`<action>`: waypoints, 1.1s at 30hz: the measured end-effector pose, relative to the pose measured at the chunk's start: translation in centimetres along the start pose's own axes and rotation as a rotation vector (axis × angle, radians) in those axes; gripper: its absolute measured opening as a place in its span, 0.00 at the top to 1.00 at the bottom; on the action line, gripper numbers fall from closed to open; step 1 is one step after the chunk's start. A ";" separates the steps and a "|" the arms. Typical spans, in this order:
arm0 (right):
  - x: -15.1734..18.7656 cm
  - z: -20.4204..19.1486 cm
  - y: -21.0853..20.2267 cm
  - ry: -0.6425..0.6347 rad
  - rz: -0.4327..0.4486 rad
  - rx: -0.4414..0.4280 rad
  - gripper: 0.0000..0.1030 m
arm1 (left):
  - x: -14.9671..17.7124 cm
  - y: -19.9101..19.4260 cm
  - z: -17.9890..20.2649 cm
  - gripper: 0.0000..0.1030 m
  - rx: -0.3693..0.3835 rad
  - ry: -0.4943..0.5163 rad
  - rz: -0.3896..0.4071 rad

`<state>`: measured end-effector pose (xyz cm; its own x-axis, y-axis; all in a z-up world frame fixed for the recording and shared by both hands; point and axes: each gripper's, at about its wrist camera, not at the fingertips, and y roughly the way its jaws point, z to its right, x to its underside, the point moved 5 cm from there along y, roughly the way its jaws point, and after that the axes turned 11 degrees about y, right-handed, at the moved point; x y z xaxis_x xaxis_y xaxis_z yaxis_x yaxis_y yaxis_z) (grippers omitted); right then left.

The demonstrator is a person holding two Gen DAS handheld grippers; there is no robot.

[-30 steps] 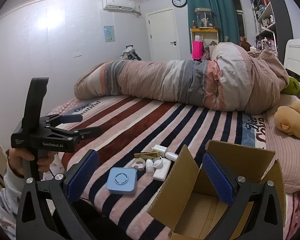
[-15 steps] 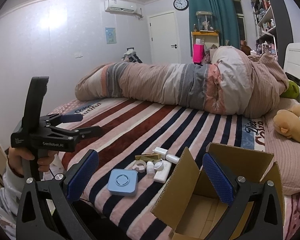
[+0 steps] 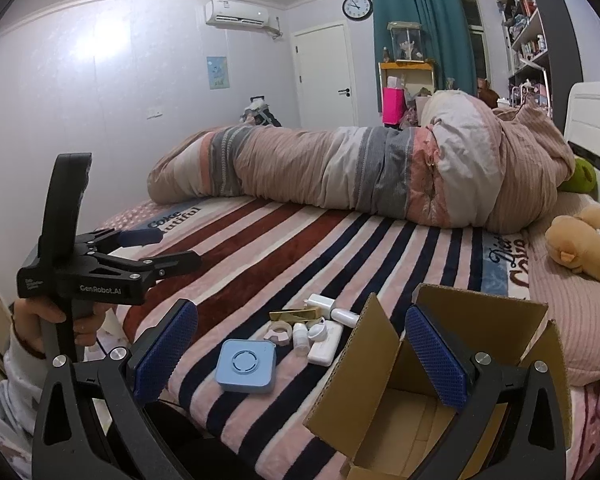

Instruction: Organize rigid objects

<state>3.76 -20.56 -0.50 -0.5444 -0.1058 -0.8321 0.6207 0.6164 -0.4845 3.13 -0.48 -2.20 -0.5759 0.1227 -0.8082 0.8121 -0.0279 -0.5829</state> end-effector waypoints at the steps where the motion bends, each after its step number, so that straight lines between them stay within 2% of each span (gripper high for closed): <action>1: 0.0 0.0 0.0 0.004 -0.004 -0.007 0.00 | 0.0 0.0 0.0 0.01 0.000 0.000 0.001; 8: 0.0 0.0 0.2 0.006 -0.007 -0.011 0.00 | 0.0 -0.1 -0.1 0.01 0.003 0.000 0.005; 13: 0.0 -0.6 0.2 -0.010 -0.001 0.018 0.00 | 0.3 0.0 -0.6 0.00 0.011 0.004 0.010; 15: -0.1 -1.2 0.0 -0.004 0.032 0.017 0.00 | 0.5 0.2 -1.2 0.00 0.010 0.011 0.010; 18: -0.3 -2.9 0.1 -0.026 0.033 -0.002 0.00 | 1.2 0.6 -2.6 0.00 0.020 0.006 0.007; 23: 0.4 -7.4 2.8 -0.114 -0.045 -0.049 0.00 | 2.9 1.8 -5.7 0.00 0.018 -0.021 -0.027; 28: 3.5 -9.9 7.8 -0.085 -0.166 -0.123 0.00 | 6.2 4.6 -9.1 0.00 0.001 -0.051 -0.099; 30: 5.5 -9.7 10.2 -0.063 -0.225 -0.102 0.00 | 7.6 6.0 -9.9 0.00 -0.004 -0.043 -0.128; 33: 9.0 -8.0 14.0 -0.037 -0.303 -0.019 0.00 | 9.9 8.0 -10.8 0.00 -0.007 -0.031 -0.183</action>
<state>3.01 -6.65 -12.64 -0.6822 -0.3151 -0.6597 0.4222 0.5669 -0.7074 4.94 11.24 -14.00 -0.7164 0.0947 -0.6913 0.6943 -0.0011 -0.7197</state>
